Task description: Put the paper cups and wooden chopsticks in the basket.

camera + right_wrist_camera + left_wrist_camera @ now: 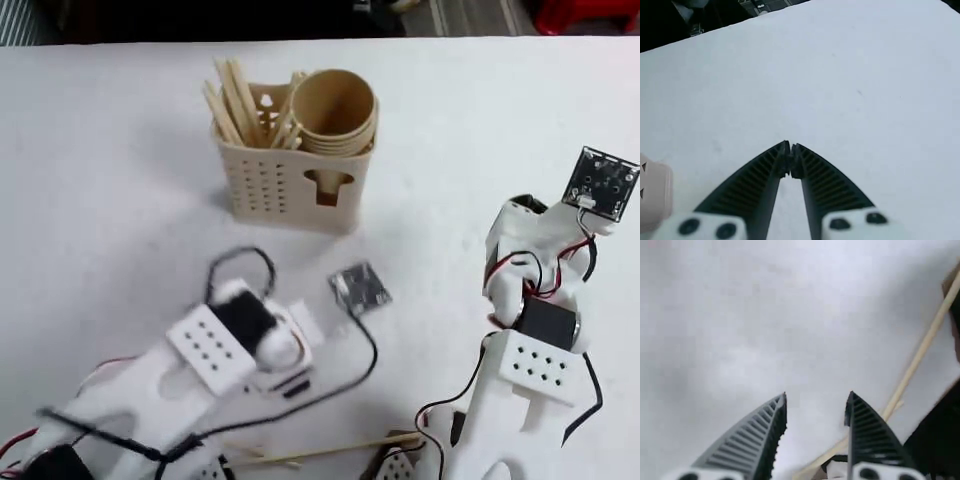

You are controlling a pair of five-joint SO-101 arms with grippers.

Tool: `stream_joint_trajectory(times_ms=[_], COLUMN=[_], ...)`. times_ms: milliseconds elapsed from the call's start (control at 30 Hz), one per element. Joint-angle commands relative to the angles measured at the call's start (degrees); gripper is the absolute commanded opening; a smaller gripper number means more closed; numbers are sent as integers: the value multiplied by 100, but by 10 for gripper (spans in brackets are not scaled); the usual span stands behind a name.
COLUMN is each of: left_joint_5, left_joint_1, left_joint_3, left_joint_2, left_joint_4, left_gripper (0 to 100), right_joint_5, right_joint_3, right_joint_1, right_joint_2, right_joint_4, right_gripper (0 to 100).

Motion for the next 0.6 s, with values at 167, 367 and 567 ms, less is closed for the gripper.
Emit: stream_joint_trajectory(times_ms=[167, 367, 567], left_joint_5=[-88, -88, -88], left_joint_1=[-2273, -3943, -5464], left_joint_3=[-2637, -2796, -2778], left_joint_2=[-145, -145, -101], left_joint_4=[589, 176, -211], left_gripper=[194, 192, 16], right_joint_5=[255, 571, 1266], right_joint_3=[-299, -791, -1389], right_joint_1=[-549, -1534, -2774], right_joint_2=[-136, -92, -136], right_joint_4=[303, 1499, 2668], right_gripper=[39, 106, 105])
